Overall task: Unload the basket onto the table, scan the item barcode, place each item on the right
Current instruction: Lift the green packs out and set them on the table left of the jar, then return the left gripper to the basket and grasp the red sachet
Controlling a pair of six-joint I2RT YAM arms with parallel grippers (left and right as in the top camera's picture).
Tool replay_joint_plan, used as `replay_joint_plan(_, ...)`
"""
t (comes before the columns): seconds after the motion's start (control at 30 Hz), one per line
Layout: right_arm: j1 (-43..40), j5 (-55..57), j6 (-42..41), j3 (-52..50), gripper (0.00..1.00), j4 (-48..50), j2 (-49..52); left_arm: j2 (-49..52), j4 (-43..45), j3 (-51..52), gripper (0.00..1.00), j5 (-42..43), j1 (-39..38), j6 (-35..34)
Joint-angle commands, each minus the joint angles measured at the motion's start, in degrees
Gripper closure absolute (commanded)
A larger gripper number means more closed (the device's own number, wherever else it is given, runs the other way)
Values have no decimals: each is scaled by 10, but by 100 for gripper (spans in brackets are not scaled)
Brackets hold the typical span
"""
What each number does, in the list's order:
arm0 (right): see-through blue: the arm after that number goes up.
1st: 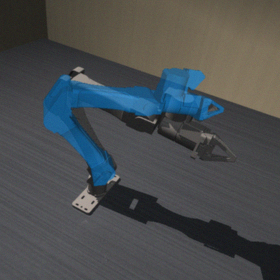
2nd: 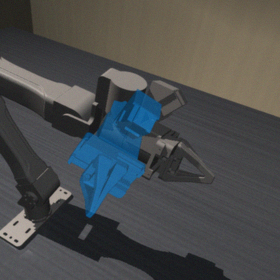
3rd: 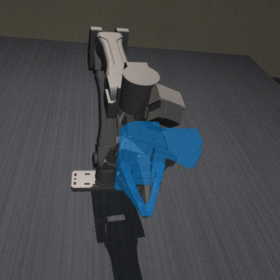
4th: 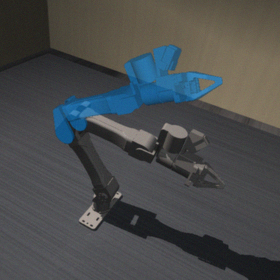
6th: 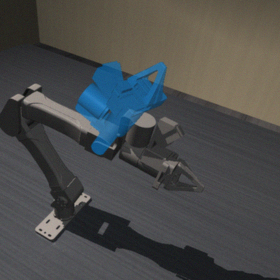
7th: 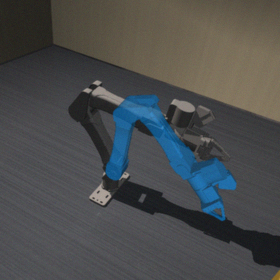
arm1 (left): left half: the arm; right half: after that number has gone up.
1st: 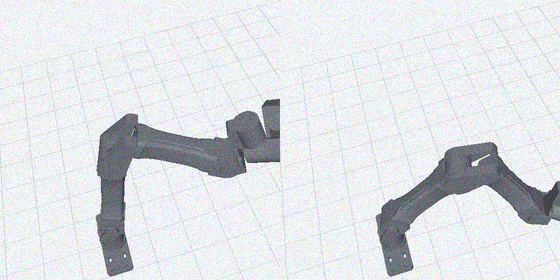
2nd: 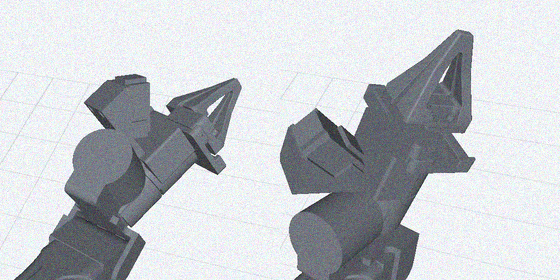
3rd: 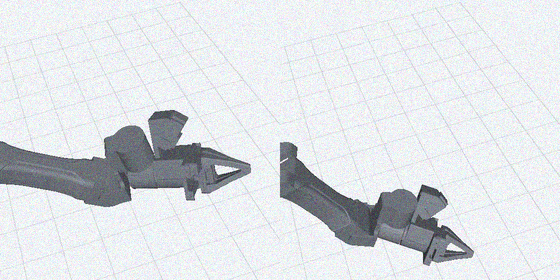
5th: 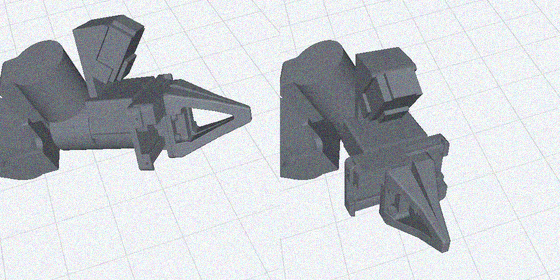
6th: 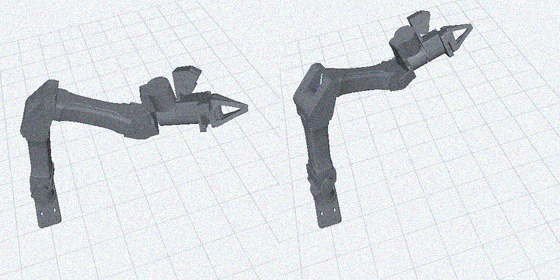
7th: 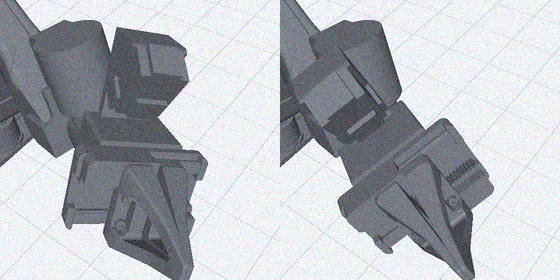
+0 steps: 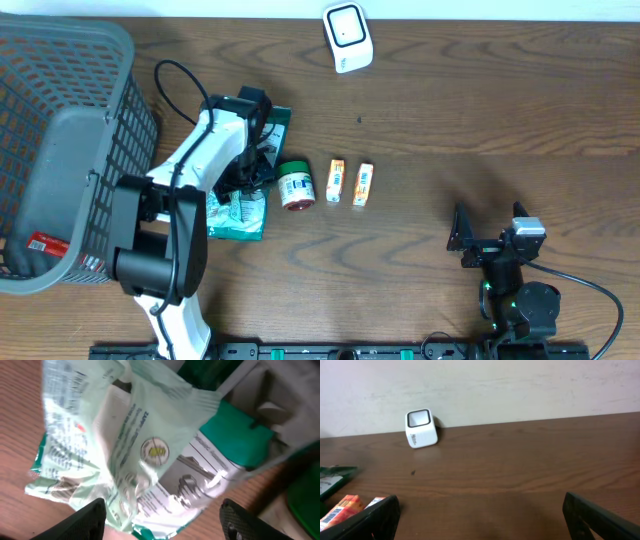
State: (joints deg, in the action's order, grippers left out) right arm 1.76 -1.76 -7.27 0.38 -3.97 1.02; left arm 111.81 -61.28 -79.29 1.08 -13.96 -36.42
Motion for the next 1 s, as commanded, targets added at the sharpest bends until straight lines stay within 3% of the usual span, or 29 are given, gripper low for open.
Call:
replay_joint_plan(0.0,5,-2,-8,-1,1,-2,-2,-67,-2,-39,27,-2,4,7)
replay_joint_plan(0.17,5,-2,-8,-1,1,-2,-2,-138,2,-45,31,-14,4,51)
replay_joint_plan(0.37,5,-2,-8,-1,1,-2,-2,-227,-35,-101,33,-94,45,57)
replay_joint_plan(0.6,5,-2,-8,-1,1,-2,-2,-254,-99,-278,32,-108,209,57)
replay_joint_plan(0.97,5,-2,-8,-1,1,-2,-2,-216,-99,-259,23,-108,491,43)
